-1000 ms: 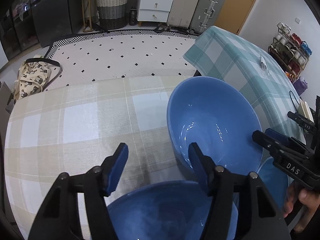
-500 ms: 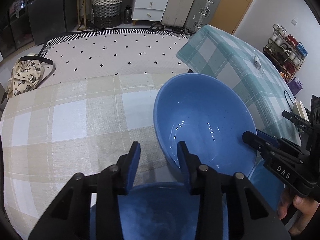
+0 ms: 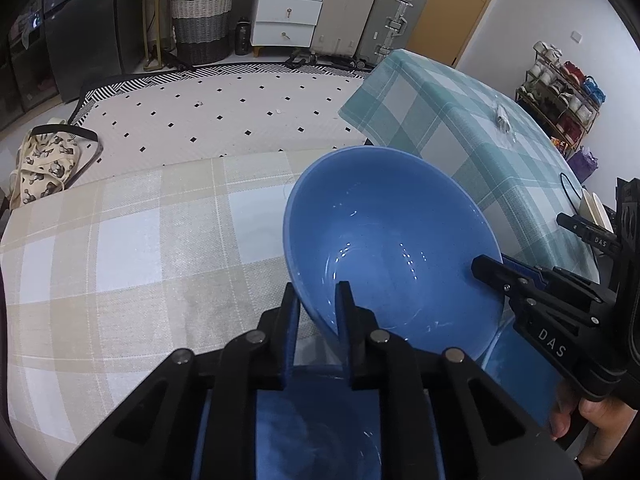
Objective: Organize plates and bowls
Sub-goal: 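Lift the dark blue bowl with both grippers and carry it toward the plate stack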
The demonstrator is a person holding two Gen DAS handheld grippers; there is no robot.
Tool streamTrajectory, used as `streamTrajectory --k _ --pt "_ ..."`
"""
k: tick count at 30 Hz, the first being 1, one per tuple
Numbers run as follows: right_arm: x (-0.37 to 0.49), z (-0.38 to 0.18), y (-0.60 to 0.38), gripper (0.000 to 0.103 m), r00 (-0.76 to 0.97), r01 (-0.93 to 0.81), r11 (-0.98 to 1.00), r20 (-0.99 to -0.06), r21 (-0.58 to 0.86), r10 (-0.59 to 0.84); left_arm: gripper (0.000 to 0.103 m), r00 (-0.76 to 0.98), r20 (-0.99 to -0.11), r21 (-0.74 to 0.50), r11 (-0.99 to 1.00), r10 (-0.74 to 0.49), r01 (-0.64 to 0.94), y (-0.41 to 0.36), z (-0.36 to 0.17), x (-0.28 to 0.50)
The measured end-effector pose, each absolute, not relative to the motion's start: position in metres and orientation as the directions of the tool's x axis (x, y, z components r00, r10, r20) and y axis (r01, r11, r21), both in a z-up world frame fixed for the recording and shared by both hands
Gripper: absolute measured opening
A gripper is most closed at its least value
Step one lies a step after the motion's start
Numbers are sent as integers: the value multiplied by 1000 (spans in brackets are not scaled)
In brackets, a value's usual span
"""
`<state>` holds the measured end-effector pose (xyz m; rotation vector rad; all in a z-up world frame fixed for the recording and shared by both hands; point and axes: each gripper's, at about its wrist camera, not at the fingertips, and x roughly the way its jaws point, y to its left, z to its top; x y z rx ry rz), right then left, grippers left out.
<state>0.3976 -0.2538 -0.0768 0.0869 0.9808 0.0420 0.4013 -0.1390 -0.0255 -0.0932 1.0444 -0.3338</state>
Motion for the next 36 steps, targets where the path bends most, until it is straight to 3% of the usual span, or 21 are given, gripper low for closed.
streamTrajectory --k 17,36 --pt "393 -70 -253 16 583 -11 998 -810 69 62 15 486 -822 -209 951 -298 229 -141 -18 397" --pt "358 -17 -259 16 684 -6 997 -727 76 60 15 581 -753 -181 947 -308 267 -147 43 368"
